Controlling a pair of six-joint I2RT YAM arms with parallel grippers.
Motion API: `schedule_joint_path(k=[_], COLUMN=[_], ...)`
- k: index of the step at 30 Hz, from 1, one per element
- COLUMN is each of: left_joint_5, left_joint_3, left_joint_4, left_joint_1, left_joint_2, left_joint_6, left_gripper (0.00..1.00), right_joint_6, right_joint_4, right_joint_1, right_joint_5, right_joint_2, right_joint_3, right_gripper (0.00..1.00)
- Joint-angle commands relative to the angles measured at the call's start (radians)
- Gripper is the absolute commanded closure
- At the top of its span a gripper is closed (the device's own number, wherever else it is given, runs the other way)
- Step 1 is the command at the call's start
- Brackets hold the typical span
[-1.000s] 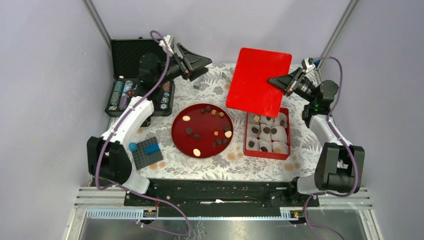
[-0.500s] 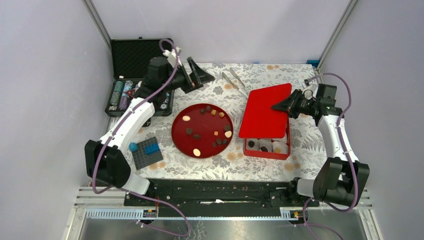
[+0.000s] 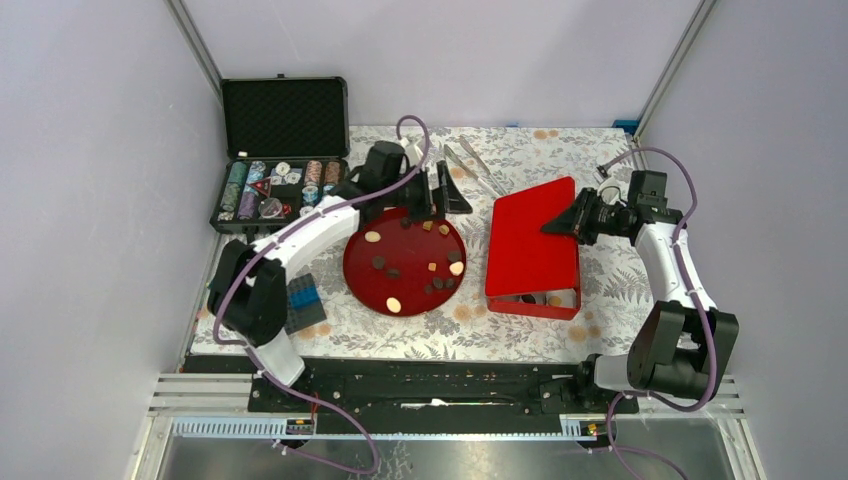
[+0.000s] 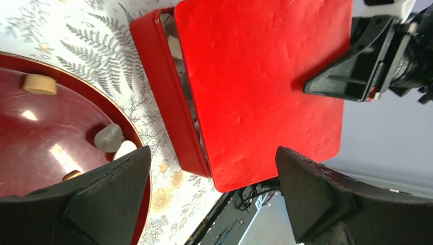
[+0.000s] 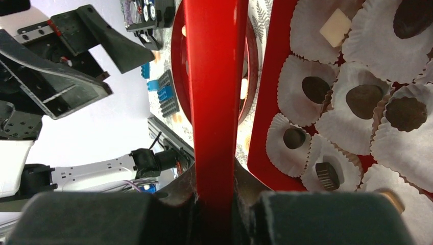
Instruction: Pack the chocolate
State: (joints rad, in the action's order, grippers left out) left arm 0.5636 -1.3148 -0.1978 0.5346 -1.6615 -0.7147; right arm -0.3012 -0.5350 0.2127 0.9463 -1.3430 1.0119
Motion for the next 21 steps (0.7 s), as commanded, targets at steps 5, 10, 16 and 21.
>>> schedule_joint_path(k=[5, 10, 16, 21], left_joint_5=[0.032, 0.054, 0.066, 0.131], left_joint_3=[0.025, 0.016, 0.006, -0.059], left_joint_4=[0.193, 0.229, 0.244, 0.18], left_joint_1=[0.077, 0.091, 0.14, 0.152], left_joint_2=[-0.123, -0.184, -0.233, -0.281], left_joint_6=[-0.033, -0.051, -0.053, -0.002], left_gripper=[0.03, 0.04, 0.04, 0.04], right_joint_6=[0.051, 0.041, 0.04, 0.006], right_joint_4=[-0.045, -0.044, -0.036, 0.025], right_joint_1=[0.005, 0.005, 0.007, 0.013], right_joint_5=[0.044, 0.023, 0.004, 0.021], right_joint_2=[-0.055, -0.06, -0.057, -0.051], right_joint_3=[0.052, 0.038, 0.029, -0.008], right_gripper=[1.0, 1.0, 1.0, 1.0])
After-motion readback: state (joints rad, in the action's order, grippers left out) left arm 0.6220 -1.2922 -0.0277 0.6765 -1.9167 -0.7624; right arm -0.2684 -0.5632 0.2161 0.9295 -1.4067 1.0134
